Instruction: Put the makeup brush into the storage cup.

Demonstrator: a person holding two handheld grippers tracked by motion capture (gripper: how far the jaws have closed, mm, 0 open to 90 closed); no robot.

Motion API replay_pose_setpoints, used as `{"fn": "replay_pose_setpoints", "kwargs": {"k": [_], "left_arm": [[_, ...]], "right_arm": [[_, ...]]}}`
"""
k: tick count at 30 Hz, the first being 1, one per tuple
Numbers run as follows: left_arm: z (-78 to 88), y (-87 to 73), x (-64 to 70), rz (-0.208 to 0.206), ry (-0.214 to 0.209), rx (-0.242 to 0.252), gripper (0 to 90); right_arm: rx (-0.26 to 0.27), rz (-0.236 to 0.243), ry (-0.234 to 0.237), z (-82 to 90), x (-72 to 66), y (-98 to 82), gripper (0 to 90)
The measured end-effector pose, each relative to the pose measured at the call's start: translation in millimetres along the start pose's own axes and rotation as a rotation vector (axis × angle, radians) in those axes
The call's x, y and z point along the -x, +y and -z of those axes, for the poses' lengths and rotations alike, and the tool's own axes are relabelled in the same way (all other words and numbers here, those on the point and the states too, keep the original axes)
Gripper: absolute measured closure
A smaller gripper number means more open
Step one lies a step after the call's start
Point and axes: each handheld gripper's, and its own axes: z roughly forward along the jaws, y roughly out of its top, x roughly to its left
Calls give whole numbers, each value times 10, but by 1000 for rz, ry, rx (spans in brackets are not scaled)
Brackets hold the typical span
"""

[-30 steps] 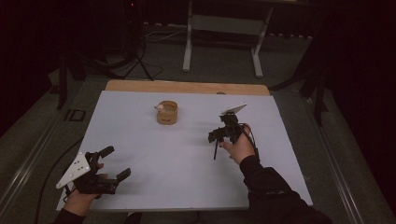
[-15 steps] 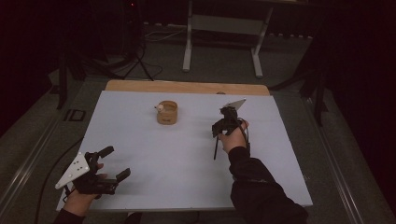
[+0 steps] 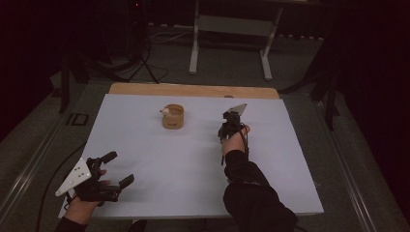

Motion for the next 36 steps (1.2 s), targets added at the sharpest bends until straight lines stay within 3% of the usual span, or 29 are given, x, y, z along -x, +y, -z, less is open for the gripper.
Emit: {"fn": "replay_pose_setpoints", "kwargs": {"k": [6, 18, 25, 32, 36], "left_arm": [[-8, -3, 3, -5, -3, -8, 3], [8, -4, 6, -4, -5, -5, 2], [7, -6, 6, -3, -6, -7, 2], [6, -5, 2, 4, -4, -4, 2], [6, -6, 0, 6, -4, -4, 2]], "right_arm": [[-11, -26, 14, -67, 28, 31, 744], [-43, 2, -61, -240, -61, -3, 808], [-39, 16, -73, -261, -57, -21, 844], [-45, 69, -80, -251, -80, -15, 857], [2, 95, -53, -144, -74, 5, 857]]}}
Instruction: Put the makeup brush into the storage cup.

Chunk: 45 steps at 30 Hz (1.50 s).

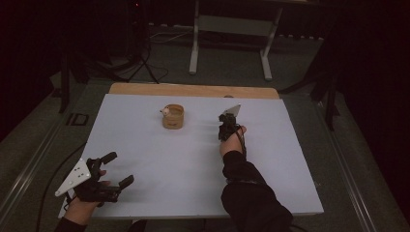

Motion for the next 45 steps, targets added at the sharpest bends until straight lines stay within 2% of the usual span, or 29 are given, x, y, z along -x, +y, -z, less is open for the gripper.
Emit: {"fn": "replay_pose_setpoints", "kwargs": {"k": [3, 4, 6, 7, 10, 12, 15, 17, 23, 24, 26, 27, 30, 33, 34, 35, 36, 38, 40, 42, 45], "left_arm": [[4, 2, 3, 0, 0, 2, 3], [4, 2, 3, -1, 0, 2, 2], [3, 3, 5, 0, 1, 2, 3], [4, 4, 7, -2, 2, 1, 2], [1, 2, 6, -2, 0, -1, 3], [-5, 1, 5, -3, 1, -5, 2], [-4, 3, 8, -7, 2, -5, 3], [-1, 3, 10, -6, 3, -4, 2], [-4, 2, 13, -6, 2, -6, 3], [-8, 2, 14, -5, 2, -6, 2], [-10, 2, 14, -5, 1, -7, 3], [-11, 2, 15, -5, 1, -7, 3], [-11, 1, 16, -5, 1, -7, 2], [-9, 1, 14, -4, 3, -6, 2], [-10, 1, 14, -4, 4, -6, 2], [-11, 0, 14, -4, 3, -7, 2], [-13, 1, 16, -7, 2, -8, 3], [-16, 1, 17, -6, -1, -8, 3], [-14, 1, 19, -6, 1, -10, 3], [-10, 3, 19, -6, 2, -7, 3], [-12, -2, 10, -3, 3, -10, 2]], "right_arm": [[47, 22, 28, 98, 26, 14, 857], [64, 17, 51, 126, 44, 12, 857], [83, 39, 78, 159, 69, 2, 857], [89, 34, 111, 180, 83, -5, 857], [106, 54, 109, 200, 114, -22, 858], [133, 87, 140, 241, 128, -56, 858], [139, 104, 191, 283, 105, -96, 858], [170, 131, 201, 325, 89, -130, 857], [244, 166, 301, 417, 116, -230, 859], [263, 179, 332, 428, 131, -242, 859], [286, 219, 349, 445, 139, -264, 858], [300, 233, 378, 454, 151, -273, 858], [321, 256, 407, 463, 171, -287, 859], [380, 297, 422, 481, 185, -334, 858], [409, 320, 406, 486, 183, -357, 858], [424, 325, 409, 488, 181, -371, 858], [442, 334, 435, 487, 187, -386, 858], [492, 355, 437, 496, 176, -419, 858], [526, 361, 472, 499, 174, -445, 858], [554, 376, 499, 498, 167, -475, 858], [571, 372, 539, 492, 164, -501, 858]]}}
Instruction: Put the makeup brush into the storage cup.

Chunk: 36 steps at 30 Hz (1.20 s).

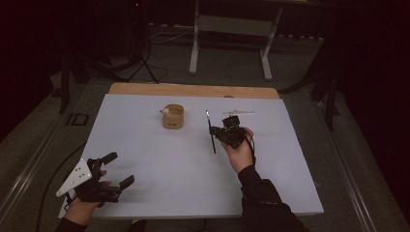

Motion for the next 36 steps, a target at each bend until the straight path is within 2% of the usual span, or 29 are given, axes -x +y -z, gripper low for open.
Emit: {"fn": "replay_pose_setpoints", "kwargs": {"k": [3, 6, 8, 9, 11, 17, 24, 28, 36], "left_arm": [[-5, 1, 6, -4, -1, -1, 2], [-7, 0, 7, -4, -2, -2, 2], [-7, -1, 7, -2, -2, -2, 2], [-6, -1, 6, -4, -2, -3, 2], [-5, -3, 5, -3, -3, -3, 2], [-11, -4, 7, -6, -4, -5, 2], [-12, -6, 3, -5, -3, -4, 2], [-13, -7, 4, -3, -4, -5, 3], [-17, -8, 7, 0, -5, -4, 3]], "right_arm": [[28, 15, 39, 12, -37, -13, 858], [73, 54, 49, 38, -90, -4, 858], [84, 58, 49, 46, -104, 1, 859], [97, 63, 59, 55, -111, 8, 859], [145, 83, 109, 95, -154, 46, 858], [166, 109, 126, 114, -222, 132, 858], [185, 128, 117, 98, -277, 201, 858], [229, 154, 108, 131, -362, 300, 858], [277, 159, 105, 155, -428, 482, 858]]}}
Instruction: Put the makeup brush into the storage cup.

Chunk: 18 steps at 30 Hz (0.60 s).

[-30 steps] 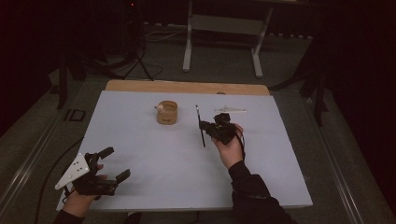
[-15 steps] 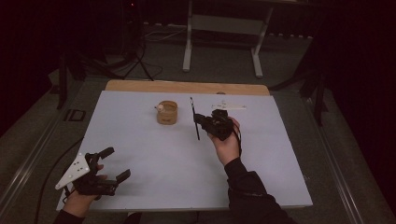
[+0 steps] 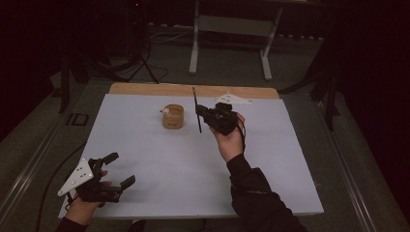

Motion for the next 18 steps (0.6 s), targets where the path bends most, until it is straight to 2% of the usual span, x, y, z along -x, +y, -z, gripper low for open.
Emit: {"fn": "replay_pose_setpoints", "kwargs": {"k": [18], "left_arm": [[11, -6, -17, 10, 1, 3, 3]], "right_arm": [[68, 19, -5, -185, -49, 312, 858]]}}
